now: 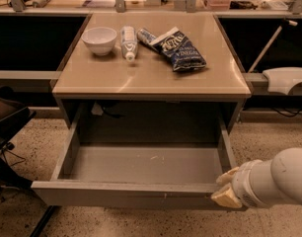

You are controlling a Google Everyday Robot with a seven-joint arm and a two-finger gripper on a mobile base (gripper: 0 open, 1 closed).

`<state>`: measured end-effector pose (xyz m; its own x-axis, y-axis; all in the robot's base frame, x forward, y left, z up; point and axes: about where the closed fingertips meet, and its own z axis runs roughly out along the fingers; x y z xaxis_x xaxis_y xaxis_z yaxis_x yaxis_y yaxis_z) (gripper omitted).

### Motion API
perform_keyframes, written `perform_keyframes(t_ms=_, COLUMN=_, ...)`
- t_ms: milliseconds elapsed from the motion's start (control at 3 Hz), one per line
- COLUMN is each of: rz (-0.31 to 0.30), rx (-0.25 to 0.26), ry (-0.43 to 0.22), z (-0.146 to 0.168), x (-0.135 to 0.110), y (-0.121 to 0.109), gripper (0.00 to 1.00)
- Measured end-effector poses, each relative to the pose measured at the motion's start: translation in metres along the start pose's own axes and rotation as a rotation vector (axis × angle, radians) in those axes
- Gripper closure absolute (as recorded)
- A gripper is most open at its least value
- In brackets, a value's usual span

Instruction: Open top drawer

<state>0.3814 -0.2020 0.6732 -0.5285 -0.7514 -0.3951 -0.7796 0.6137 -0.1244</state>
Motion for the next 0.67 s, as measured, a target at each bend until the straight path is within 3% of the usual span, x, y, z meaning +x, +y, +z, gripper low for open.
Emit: perform_keyframes(t_ms=667, rz=0.003, rx=0.012, ry=-0.007, z=-0.0023, x=-0.0010, y=0.0054, gripper=1.00)
